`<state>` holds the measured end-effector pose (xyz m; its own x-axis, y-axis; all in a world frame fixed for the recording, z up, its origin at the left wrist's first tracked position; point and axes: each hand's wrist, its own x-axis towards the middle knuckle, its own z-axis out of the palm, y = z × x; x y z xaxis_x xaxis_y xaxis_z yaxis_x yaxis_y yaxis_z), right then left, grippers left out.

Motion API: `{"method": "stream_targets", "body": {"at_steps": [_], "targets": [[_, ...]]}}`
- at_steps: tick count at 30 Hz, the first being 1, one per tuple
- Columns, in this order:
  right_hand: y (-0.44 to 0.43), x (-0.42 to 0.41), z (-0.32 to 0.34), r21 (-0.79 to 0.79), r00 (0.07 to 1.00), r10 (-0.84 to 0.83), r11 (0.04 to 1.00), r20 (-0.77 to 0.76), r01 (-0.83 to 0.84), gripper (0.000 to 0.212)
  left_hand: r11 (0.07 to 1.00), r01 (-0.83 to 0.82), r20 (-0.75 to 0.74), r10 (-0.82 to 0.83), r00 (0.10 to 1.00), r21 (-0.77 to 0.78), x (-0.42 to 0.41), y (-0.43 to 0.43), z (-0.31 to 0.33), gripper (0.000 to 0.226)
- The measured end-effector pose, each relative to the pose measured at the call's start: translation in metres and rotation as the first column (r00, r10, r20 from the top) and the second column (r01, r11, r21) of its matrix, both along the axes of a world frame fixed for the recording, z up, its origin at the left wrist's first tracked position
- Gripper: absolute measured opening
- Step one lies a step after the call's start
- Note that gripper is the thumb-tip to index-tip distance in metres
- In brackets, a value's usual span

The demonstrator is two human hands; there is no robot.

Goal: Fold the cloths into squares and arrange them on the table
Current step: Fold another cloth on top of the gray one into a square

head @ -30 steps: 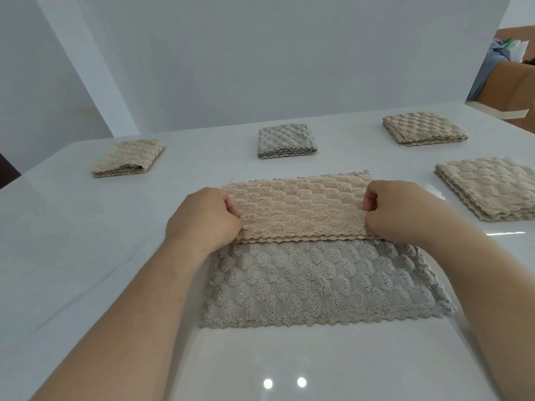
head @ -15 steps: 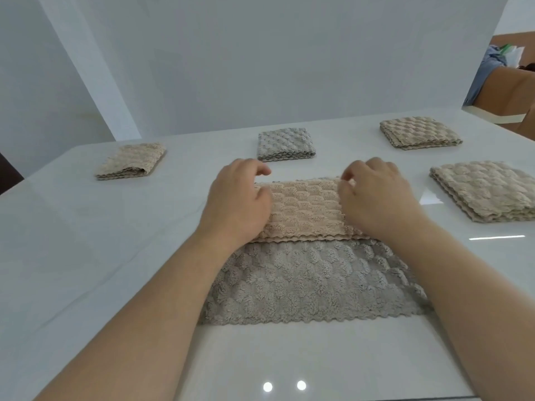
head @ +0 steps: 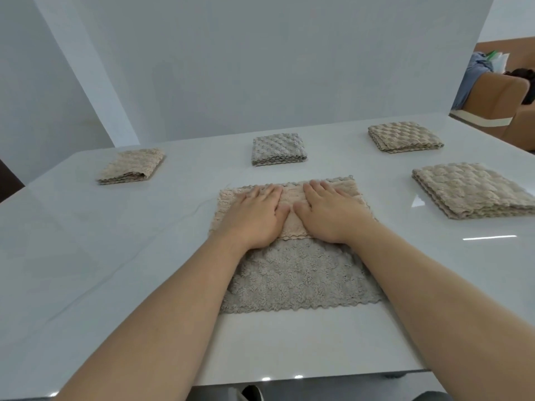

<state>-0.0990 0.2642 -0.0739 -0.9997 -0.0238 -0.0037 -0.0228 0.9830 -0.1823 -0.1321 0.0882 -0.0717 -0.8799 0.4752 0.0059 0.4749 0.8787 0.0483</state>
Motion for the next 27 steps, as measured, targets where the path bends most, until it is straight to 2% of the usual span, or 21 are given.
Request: {"method": "stream_targets", "body": {"at_steps": [9,12,14,16,19,21,24,27], "targets": [[0.025,0.003,-0.001,-0.051,0.971,-0.232,0.971,0.063,0.236,0.083,0.953,-0.296,0.153,0.284,0.947,0.066,-0.009,-0.018,-0.002,0.076],[0.030,0.004,0.003,-0.086,0.958,-0.266,0.958,0.105,0.275,0.081,0.934,-0.342,0.205,0.317,0.926,0.100,-0.013,-0.023,-0.001,0.075],[0.029,0.002,0.008,-0.098,0.953,-0.268,0.954,0.145,0.283,0.076,0.940,-0.321,0.168,0.300,0.939,0.119,-0.017,-0.027,0.001,0.070],[0.028,-0.002,0.017,-0.015,0.948,-0.273,0.960,0.166,0.279,0.062,0.932,-0.306,0.101,0.291,0.951,0.195,-0.025,-0.037,0.003,0.059],[0.029,-0.008,0.036,0.091,0.966,-0.252,0.965,0.057,0.246,0.032,0.875,-0.311,0.031,0.323,0.946,0.372,-0.042,-0.058,0.002,0.047],[0.034,-0.010,0.040,0.051,0.956,-0.292,0.955,-0.042,0.294,0.022,0.856,-0.301,-0.009,0.336,0.942,0.419,-0.050,-0.069,-0.001,0.031],[0.044,-0.013,0.033,-0.035,0.953,-0.288,0.958,-0.089,0.286,0.026,0.876,-0.277,-0.031,0.314,0.949,0.394,-0.055,-0.073,-0.004,0.026],[0.051,-0.011,0.027,-0.140,0.956,-0.267,0.958,-0.121,0.250,0.027,0.855,-0.293,-0.028,0.337,0.941,0.428,-0.056,-0.072,-0.004,0.016]]}}
